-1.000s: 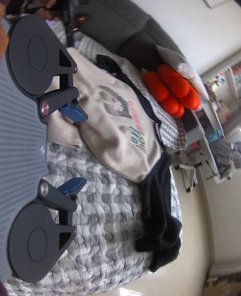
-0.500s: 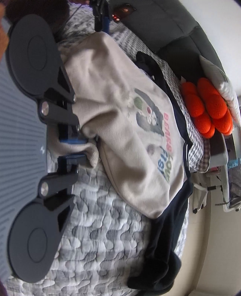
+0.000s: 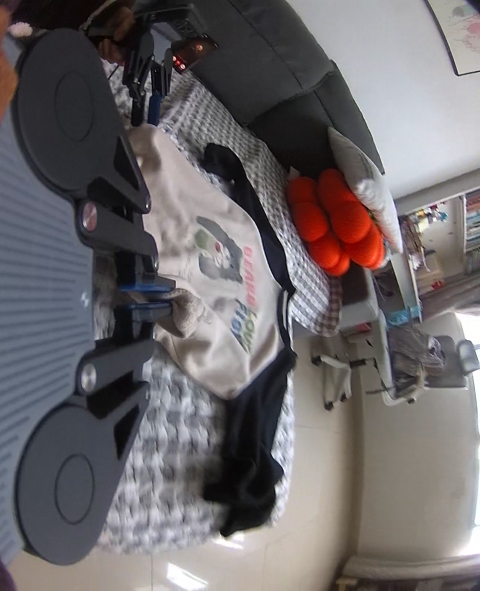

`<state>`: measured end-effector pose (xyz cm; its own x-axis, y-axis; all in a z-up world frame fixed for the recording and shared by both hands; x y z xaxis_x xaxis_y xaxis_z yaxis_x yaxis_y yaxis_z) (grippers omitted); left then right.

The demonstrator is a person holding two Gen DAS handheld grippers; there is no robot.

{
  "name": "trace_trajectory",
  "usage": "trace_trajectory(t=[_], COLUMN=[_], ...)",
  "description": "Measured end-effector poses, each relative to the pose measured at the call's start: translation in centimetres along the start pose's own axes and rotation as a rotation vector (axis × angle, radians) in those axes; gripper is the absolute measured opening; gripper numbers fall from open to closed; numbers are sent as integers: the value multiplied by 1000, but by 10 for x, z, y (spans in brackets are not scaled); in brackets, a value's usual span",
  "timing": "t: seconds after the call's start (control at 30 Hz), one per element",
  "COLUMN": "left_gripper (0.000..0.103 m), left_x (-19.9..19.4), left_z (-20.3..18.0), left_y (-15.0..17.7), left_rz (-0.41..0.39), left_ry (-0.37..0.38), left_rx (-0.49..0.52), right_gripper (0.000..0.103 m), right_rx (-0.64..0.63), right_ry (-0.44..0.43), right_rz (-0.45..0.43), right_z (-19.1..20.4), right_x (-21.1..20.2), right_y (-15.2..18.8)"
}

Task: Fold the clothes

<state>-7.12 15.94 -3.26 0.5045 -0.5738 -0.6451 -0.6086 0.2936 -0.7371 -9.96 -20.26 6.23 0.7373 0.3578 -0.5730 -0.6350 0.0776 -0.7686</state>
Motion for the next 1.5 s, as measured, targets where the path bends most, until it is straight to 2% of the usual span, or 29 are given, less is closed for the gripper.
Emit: trace_trajectory(t=[0.2,0.4,0.47,0.5,0.53,0.6,0.7,0.83,0.97,1.07,1.13,1.17,1.2,1.37,1.47,1.5], left_gripper=[49,47,37,25,11,5,4,3,3,2,2,2,2,2,3,4], left_x=[12,26,30,32,34,33,18,-17,-45,-57,-61,-61,-62,-49,-35,-31], left_z=[-19,-31,-27,-25,-23,-19,-14,-7,5,16,22,26,30,48,53,55], left_y=[-1,-1,-2,-2,-3,-3,-10,-24,-35,-35,-31,-28,-25,1,16,19], left_rz=[44,110,133,144,156,166,115,-32,-143,-162,-145,-127,-108,18,82,92], left_ry=[-16,-29,-30,-30,-30,-12,88,228,279,311,323,318,310,197,124,107], left_rx=[119,223,200,188,174,101,-58,-250,-408,-514,-574,-598,-620,-658,-624,-613], right_gripper=[6,6,6,6,6,6,6,6,6,6,6,6,2,2,2,8], right_rx=[86,130,136,140,143,152,166,183,213,257,291,308,325,377,341,327], right_ry=[43,44,44,43,43,42,34,10,-18,-35,-39,-40,-39,-16,-5,-3], right_rz=[29,49,53,54,56,58,45,8,-31,-33,-17,-2,13,98,156,175], right_z=[-33,-46,-50,-51,-53,-56,-57,-54,-49,-47,-46,-45,-45,-50,-48,-46], right_x=[13,25,26,26,26,27,23,9,-7,-16,-20,-22,-23,-25,-17,-15], right_y=[10,22,23,23,24,25,26,18,9,7,11,14,17,41,56,61])
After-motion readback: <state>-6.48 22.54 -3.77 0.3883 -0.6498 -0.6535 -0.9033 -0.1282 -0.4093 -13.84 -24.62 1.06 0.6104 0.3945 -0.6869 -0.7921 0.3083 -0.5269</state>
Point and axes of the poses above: each gripper's, at about its wrist camera, not at the fingertips, and x roughly the way its jaws point, z to its left, y to its underside, the point moved 5 cm from there along x, roughly the way its jaws point, and after that the axes turned 2 degrees about z, right-handed, at the moved point
